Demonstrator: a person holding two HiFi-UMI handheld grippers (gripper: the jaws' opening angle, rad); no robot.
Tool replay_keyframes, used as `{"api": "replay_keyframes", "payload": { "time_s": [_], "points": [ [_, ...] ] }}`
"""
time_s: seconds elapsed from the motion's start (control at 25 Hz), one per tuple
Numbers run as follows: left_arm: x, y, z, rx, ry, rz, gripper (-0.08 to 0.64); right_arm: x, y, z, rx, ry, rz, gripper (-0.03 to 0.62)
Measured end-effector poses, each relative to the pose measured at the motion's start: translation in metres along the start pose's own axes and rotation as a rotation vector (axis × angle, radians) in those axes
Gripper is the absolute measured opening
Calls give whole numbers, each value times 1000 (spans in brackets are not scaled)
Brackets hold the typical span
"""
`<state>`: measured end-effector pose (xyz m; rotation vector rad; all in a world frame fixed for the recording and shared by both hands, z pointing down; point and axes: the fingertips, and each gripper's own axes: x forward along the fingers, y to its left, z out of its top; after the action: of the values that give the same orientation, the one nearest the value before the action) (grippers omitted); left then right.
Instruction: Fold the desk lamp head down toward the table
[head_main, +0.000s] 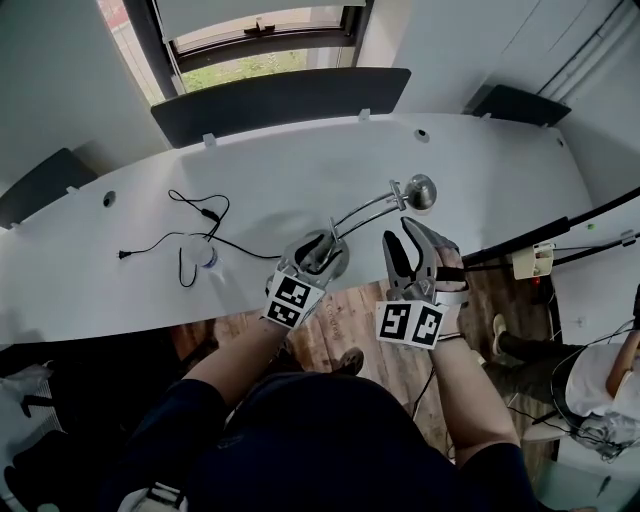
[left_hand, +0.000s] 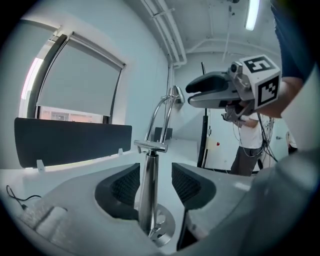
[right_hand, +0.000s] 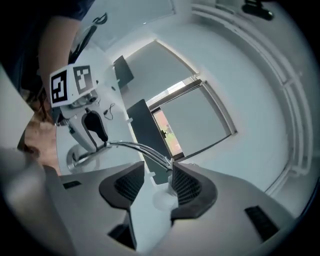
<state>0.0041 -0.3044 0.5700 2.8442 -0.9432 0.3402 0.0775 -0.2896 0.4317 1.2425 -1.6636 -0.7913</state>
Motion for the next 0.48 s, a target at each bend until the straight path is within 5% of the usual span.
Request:
{"api": "replay_keyframes", "payload": {
  "time_s": [0.28,0.48],
  "points": [
    [22,4,3,19,21,27,183,32,-3,-6,-330,35,-37,186],
    [38,8,1,37,32,45,181,45,-7,-8,-467,23,-92,177]
  ]
}}
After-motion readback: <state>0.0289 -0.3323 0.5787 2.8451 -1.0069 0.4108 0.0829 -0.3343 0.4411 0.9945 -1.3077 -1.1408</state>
